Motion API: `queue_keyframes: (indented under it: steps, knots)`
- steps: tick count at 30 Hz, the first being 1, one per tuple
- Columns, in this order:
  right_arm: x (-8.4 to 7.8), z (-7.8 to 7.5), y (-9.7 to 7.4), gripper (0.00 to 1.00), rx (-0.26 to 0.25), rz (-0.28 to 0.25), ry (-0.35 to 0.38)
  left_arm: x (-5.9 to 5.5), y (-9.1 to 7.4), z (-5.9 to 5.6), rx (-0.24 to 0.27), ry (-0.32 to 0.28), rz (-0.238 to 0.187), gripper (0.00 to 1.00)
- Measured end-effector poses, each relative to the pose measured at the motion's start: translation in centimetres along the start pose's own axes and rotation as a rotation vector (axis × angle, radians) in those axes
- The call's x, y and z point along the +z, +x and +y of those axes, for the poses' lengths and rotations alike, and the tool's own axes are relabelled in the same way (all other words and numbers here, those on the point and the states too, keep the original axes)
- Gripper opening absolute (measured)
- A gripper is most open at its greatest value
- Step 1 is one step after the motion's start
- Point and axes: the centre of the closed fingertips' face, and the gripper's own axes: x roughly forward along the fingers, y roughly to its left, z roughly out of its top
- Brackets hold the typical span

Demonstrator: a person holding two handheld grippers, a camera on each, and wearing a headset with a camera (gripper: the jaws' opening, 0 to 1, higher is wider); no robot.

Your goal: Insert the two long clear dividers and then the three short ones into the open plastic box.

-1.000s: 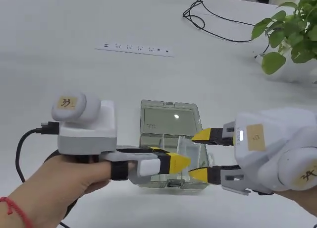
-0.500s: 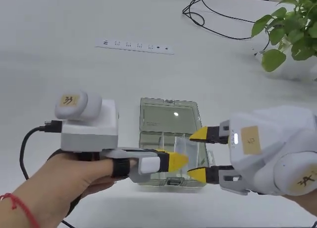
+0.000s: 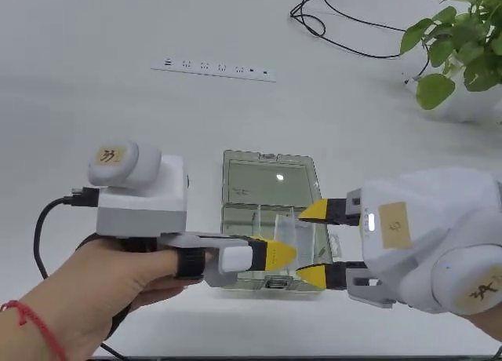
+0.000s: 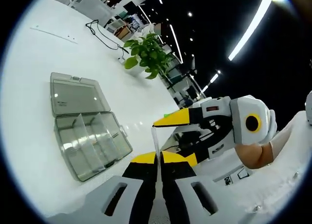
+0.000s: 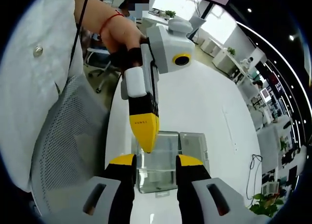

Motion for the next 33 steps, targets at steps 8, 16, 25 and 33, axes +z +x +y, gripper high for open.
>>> queue_keyframes:
  steps: [8,16,25,33]
  knots:
    - [0.0,-0.4,0.0,0.33,-0.021,0.007,-0.014,0.4,0.0,0.2,0.005,-0.035,-0.031,0.00]
    - [0.5,-1.3,-1.0,0.34,-0.019,-0.044,0.055,0.5,-0.3,0.3,0.014,0.047,-0.028,0.00]
    - [1.8,-1.6,-3.0,0.26,0.117,-0.185,0.195,0.1,-0.9,-0.7,-0.042,0.284,-0.007,0.00]
    - [3.1,-1.4,-4.5,0.22,0.292,-0.284,0.311,-0.3,-1.2,-2.0,-0.103,0.527,0.028,0.00]
